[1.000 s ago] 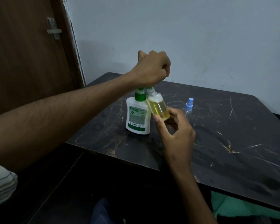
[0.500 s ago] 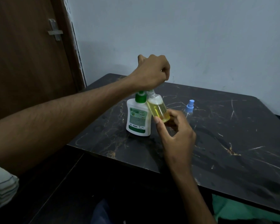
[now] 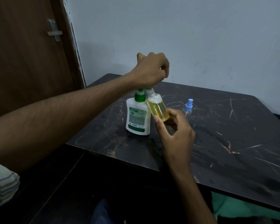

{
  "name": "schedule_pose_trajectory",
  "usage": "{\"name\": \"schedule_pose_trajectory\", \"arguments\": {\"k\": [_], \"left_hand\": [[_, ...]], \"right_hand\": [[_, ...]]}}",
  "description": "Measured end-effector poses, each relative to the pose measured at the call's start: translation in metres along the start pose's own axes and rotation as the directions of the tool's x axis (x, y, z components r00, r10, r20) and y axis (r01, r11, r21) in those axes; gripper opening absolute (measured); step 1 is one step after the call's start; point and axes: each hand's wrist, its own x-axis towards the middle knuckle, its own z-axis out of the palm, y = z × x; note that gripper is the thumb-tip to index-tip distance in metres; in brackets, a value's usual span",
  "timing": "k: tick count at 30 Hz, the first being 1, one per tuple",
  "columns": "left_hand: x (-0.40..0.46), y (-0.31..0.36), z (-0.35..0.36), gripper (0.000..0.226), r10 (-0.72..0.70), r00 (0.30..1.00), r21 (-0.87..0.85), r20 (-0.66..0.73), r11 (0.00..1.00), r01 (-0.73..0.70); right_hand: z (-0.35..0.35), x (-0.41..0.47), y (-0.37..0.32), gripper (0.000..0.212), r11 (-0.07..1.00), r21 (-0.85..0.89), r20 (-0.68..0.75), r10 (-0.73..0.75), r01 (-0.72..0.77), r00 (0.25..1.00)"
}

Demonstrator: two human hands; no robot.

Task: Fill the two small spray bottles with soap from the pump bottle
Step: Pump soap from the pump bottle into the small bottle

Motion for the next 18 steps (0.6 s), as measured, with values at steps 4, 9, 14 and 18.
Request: {"name": "schedule_pose_trajectory", "arguments": {"k": [4, 9, 14, 18], "left_hand": [[0.0000, 0.0003, 0.0009, 0.032, -0.001, 1.000, 0.013, 0.024, 1.000, 0.001], [0.0001, -0.0008, 0.0004, 0.032, -0.004, 1.000, 0.003, 0.023, 1.000, 0.004], [0.0021, -0.0004, 0.0009, 0.033, 0.000, 0.999, 0.008, 0.043, 1.000, -0.001], [0.0014, -0.0043, 0.0051, 0.030, -0.002, 0.999, 0.009, 0.050, 1.000, 0.001]], "right_hand": [[0.0000, 0.0007, 0.0021, 0.026, 1.000, -0.005, -0.002, 0.000, 0.000, 1.000], [-0.0004, 0.0008, 0.0019, 0.027, 1.000, -0.006, 0.001, 0.004, -0.004, 1.000], [0.0007, 0.0014, 0.0034, 0.028, 1.000, -0.019, 0.013, 0.015, -0.015, 1.000], [-0.0003, 0.0009, 0.0030, 0.027, 1.000, -0.008, 0.002, 0.012, -0.012, 1.000]]}}
